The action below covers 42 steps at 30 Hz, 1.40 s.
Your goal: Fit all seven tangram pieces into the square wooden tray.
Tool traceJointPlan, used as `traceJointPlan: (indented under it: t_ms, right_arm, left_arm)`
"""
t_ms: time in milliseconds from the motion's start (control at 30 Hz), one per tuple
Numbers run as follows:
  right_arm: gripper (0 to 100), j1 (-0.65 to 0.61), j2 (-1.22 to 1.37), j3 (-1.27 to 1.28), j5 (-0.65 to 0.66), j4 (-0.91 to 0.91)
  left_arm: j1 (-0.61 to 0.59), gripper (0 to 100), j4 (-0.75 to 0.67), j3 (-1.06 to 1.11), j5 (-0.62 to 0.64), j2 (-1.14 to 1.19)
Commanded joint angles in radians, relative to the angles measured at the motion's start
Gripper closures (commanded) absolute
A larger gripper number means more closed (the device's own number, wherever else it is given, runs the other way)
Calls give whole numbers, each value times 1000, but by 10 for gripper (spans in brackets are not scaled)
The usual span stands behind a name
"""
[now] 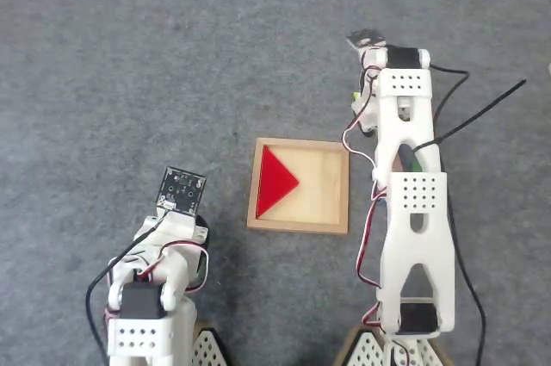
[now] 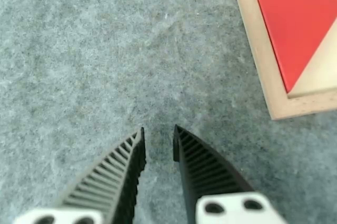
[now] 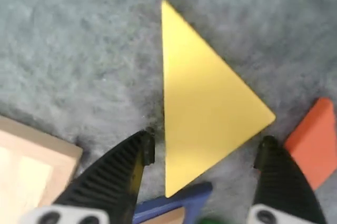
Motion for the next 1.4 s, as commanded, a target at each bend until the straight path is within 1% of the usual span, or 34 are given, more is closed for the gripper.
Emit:
traceJointPlan:
  t_ms: [0,200,433,600,733,833,933,1033,1233,1367]
  right_arm:
    - [676,-21,-12,-48,77,-5]
    - [675,-13,-10,-40,149,-140]
    - [677,-18,-7,-37,158,-142]
    - [677,-15,56,-28,158,-142]
    - [678,-15,90,-51,158,-110]
    - [679,-13,88,-98,153,-42]
    - [723,-12,93,-161,153,47]
    - [759,4,97,-173,152,51]
    - [761,16,96,-157,150,53]
    - [760,36,85,-181,68,53]
  left_arm:
    - [-2,914,3,-12,-11,-21]
    - [-2,914,3,-12,-11,-21]
    - [-2,914,3,-12,-11,-21]
    - [-2,914,3,-12,-11,-21]
    - [-2,914,3,-12,-11,-21]
    - [-2,914,3,-12,-11,-21]
    - [-2,914,3,-12,-11,-21]
    - [-2,914,3,-12,-11,-21]
    - [-2,914,3,-12,-11,-21]
    - [-2,914,3,-12,-11,-21]
